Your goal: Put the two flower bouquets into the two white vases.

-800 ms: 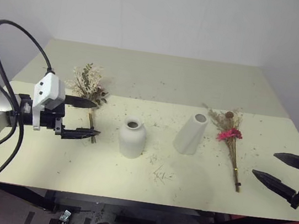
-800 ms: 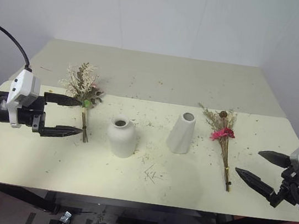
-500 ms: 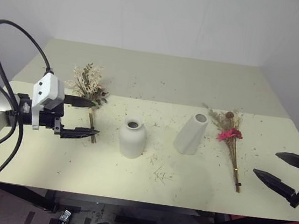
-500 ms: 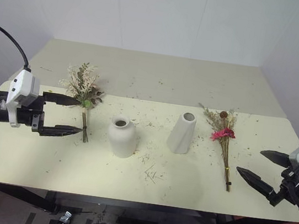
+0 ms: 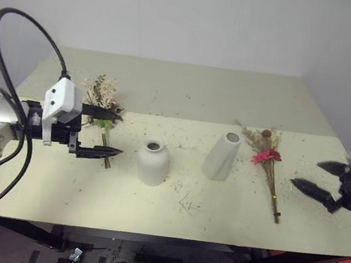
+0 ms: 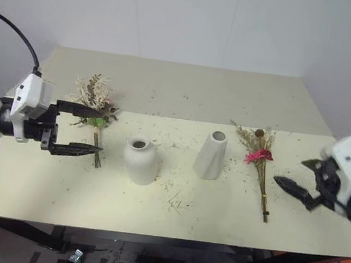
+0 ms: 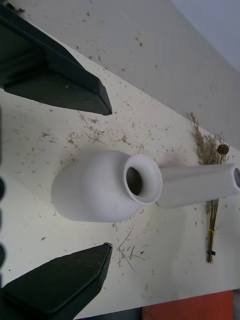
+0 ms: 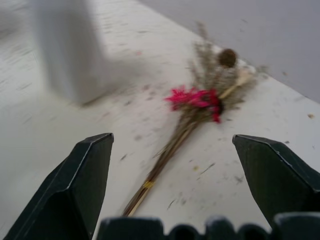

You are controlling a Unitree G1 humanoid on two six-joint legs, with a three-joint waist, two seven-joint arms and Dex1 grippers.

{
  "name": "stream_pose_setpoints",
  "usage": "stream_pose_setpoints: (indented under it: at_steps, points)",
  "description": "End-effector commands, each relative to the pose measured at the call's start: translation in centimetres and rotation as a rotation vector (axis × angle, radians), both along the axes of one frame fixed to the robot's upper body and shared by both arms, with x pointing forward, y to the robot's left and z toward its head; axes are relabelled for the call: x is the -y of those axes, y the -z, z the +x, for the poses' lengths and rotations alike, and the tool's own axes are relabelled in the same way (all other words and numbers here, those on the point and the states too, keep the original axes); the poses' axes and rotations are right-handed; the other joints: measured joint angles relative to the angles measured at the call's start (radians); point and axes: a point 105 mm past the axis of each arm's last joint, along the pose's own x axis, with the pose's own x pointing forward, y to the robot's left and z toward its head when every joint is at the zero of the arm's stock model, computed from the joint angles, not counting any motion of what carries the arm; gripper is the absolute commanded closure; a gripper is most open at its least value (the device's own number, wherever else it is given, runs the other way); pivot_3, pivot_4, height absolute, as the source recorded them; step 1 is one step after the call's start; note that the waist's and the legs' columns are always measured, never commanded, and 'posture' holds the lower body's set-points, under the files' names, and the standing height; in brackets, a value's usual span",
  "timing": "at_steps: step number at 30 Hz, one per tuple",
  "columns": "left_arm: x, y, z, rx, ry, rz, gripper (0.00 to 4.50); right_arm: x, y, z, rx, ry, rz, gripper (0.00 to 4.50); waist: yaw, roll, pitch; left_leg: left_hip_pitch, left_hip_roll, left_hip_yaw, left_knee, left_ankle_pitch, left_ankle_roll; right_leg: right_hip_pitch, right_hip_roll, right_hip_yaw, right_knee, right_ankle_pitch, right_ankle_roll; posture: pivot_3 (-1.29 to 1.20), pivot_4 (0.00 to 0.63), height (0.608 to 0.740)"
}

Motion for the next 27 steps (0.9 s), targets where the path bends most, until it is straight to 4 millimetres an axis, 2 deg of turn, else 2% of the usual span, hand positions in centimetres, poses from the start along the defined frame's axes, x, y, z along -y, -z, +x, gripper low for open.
stream_pose_setpoints:
  at_steps: [1, 7, 9, 13, 14, 16, 27]
  points:
    - [1.1, -1.1, -0.2, 0.057, 0.043, 0.025, 0.05, 0.9, 1.7, 2.5, -0.106, 0.137, -0.037, 0.03, -0.002, 0.0, 0.0, 0.0, 0.0, 0.0, 0.0, 0.0, 0.0, 0.0, 0.0, 0.0, 0.0, 0.0, 0.0, 0.0, 0.15, 0.74]
    - [1.8, -0.9, 0.5, 0.069, 0.054, 0.037, 0.05, 0.5, 4.0, 6.0, -0.186, 0.233, -0.005, 0.03, 0.002, 0.001, 0.0, -0.008, 0.0, 0.0, 0.001, 0.0, 0.0, -0.007, 0.0, 0.0, 0.001, 0.0, 0.0, 0.0, 0.15, 0.74]
    - [1.8, -0.9, 0.6, 0.07, 0.042, 0.034, 0.05, 0.6, 4.8, 6.3, -0.215, 0.245, -0.011, 0.03, 0.006, 0.001, 0.0, -0.015, -0.001, -0.001, 0.004, 0.0, 0.0, -0.015, -0.001, 0.0, 0.003, 0.001, 0.0, 0.0, 0.15, 0.74]
    - [1.6, -0.4, 0.1, 0.055, 0.037, 0.029, 0.05, 0.9, 6.4, 6.9, -0.265, 0.281, 0.008, 0.03, 0.01, 0.001, 0.0, -0.016, -0.001, -0.001, 0.004, 0.0, 0.0, -0.016, -0.001, 0.0, 0.003, 0.0, -0.001, 0.0, 0.15, 0.74]
    - [1.6, -0.3, 0.1, 0.051, 0.033, 0.03, 0.01, 1.0, 6.8, 7.0, -0.277, 0.287, 0.001, 0.19, 0.01, 0.001, 0.0, -0.016, -0.001, 0.0, 0.004, 0.0, 0.0, -0.016, -0.001, 0.0, 0.002, 0.0, -0.001, 0.0, 0.15, 0.74]
    - [1.6, -0.2, 0.0, 0.05, 0.03, 0.03, 0.0, 1.1, 7.1, 7.2, -0.29, 0.294, -0.004, 0.59, 0.01, 0.001, 0.0, -0.016, -0.001, 0.0, 0.004, 0.0, 0.0, -0.015, -0.001, 0.0, 0.002, 0.0, -0.001, 0.0, 0.15, 0.74]
    - [1.4, 0.3, 0.0, 0.041, 0.013, 0.031, 0.0, 0.9, 7.5, 7.9, -0.313, 0.303, 0.015, 4.45, 0.006, 0.002, -0.001, -0.014, 0.0, -0.001, 0.004, 0.0, 0.0, -0.015, 0.0, 0.0, 0.004, 0.001, -0.001, 0.0, 0.15, 0.74]
